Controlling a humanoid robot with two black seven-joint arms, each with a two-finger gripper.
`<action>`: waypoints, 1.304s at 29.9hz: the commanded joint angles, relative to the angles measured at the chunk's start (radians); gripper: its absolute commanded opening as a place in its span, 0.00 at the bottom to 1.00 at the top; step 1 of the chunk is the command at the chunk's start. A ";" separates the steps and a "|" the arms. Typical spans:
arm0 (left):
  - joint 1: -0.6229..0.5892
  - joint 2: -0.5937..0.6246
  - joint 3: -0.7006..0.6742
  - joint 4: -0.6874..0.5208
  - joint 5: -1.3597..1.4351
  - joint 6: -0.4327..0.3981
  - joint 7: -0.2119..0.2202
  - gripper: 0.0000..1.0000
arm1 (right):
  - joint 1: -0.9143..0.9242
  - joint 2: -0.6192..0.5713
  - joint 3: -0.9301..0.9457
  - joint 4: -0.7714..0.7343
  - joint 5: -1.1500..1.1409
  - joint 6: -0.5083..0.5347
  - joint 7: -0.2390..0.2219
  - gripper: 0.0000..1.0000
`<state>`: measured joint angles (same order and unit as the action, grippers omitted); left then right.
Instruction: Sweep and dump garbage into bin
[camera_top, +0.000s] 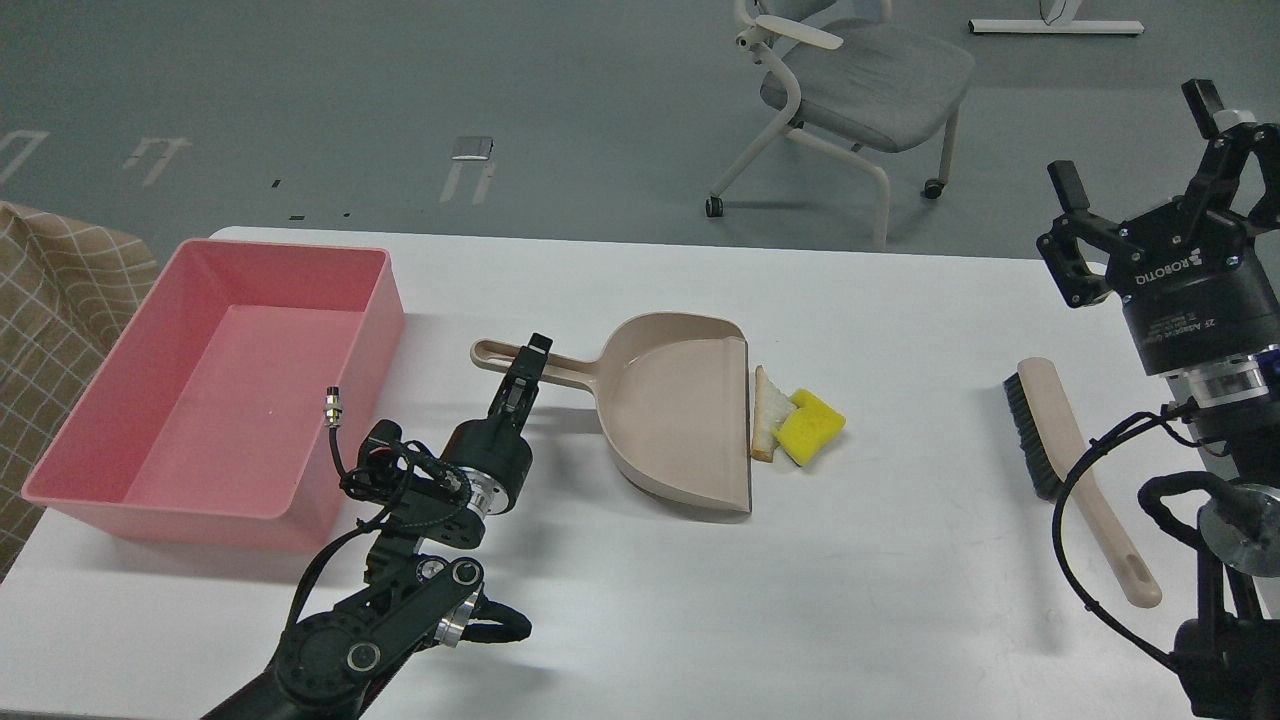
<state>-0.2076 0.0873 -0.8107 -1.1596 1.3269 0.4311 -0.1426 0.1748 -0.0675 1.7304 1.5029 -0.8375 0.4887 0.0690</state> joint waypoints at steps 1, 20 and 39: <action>0.008 -0.001 0.002 0.000 0.002 0.000 0.000 0.15 | 0.000 0.000 0.000 -0.001 0.000 0.000 0.000 1.00; 0.011 0.000 0.002 0.000 0.002 0.000 -0.029 0.06 | -0.025 -0.110 0.018 0.010 -0.009 0.000 0.002 1.00; 0.011 -0.001 0.001 0.000 0.000 0.000 -0.051 0.06 | -0.195 -0.347 0.371 0.053 -0.058 0.000 0.021 1.00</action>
<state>-0.1953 0.0856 -0.8093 -1.1597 1.3272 0.4310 -0.1905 -0.0020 -0.4004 2.0217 1.5544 -0.8939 0.4889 0.0696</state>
